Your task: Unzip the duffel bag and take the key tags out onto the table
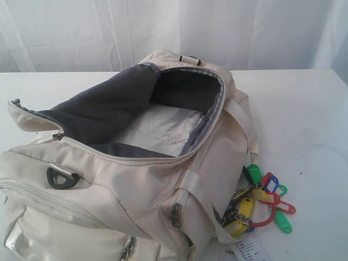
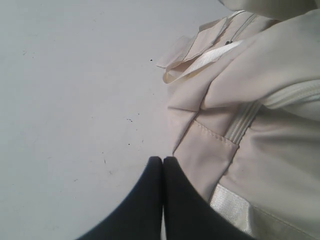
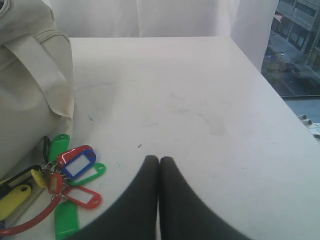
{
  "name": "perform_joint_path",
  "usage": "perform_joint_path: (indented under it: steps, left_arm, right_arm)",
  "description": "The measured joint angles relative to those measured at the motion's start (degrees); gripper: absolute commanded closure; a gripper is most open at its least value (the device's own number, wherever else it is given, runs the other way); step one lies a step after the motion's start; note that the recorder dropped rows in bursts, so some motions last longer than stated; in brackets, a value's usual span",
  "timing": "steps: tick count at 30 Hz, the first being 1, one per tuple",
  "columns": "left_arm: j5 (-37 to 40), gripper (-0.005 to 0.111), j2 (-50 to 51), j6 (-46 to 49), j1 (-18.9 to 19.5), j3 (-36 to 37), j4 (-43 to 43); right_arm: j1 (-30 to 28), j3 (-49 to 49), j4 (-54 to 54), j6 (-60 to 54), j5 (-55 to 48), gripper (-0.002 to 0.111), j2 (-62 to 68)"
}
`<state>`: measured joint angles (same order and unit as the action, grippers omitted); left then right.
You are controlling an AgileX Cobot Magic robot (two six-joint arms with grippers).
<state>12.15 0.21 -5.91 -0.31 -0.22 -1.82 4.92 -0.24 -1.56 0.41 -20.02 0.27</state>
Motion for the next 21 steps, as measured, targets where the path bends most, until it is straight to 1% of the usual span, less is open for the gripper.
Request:
perform_joint_path:
  steps: [18, 21]
  left_arm:
    - [0.00, 0.107, 0.00, 0.00, 0.00, 0.00, 0.00]
    - [0.00, 0.107, 0.00, 0.00, 0.00, 0.00, 0.00]
  right_arm:
    - [0.00, 0.00, 0.00, 0.00, 0.00, 0.108, 0.00]
    - [0.81, 0.00, 0.00, 0.00, 0.00, 0.108, 0.00]
